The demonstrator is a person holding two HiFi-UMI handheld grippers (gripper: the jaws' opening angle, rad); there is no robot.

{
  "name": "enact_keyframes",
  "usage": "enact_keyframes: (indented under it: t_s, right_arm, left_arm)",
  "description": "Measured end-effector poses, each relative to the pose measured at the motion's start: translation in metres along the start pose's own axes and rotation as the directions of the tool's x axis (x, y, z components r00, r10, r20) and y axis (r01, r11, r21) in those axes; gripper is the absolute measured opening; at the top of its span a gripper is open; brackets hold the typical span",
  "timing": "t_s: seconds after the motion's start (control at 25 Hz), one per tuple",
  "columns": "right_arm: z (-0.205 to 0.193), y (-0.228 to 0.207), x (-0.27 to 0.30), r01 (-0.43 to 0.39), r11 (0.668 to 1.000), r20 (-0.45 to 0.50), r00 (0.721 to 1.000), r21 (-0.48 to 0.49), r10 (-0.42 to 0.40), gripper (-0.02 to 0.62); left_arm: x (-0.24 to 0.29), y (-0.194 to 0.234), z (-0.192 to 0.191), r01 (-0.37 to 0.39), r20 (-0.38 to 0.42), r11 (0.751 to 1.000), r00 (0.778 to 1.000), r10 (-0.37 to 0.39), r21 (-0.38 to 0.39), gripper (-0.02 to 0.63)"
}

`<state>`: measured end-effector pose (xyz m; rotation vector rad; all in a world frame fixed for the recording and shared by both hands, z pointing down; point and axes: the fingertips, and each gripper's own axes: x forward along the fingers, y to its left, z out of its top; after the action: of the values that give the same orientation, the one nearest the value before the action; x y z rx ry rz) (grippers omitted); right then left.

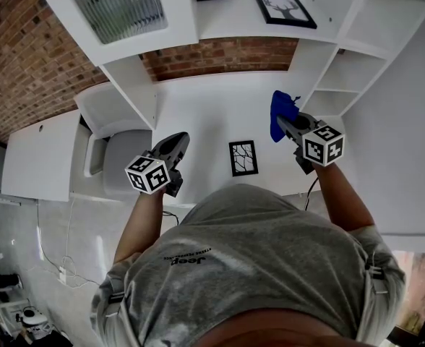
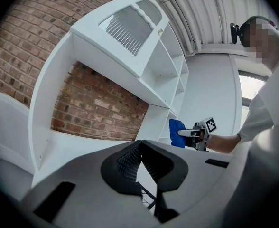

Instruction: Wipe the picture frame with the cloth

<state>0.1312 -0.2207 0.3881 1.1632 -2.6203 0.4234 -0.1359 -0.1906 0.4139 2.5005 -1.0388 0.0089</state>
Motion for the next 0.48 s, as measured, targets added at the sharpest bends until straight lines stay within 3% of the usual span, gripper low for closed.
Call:
enact_keyframes:
  t_s: [0.48]
  right_arm:
    - [-0.031,-0.007,0.009,0.018,1.000,-0.043,0.999,0.011,-0.018,0.052]
  left_arm:
    - [0.004,0.010,-0.021,-0.020,-0.042,0.999,0.999,0.019,-0.027,0.019]
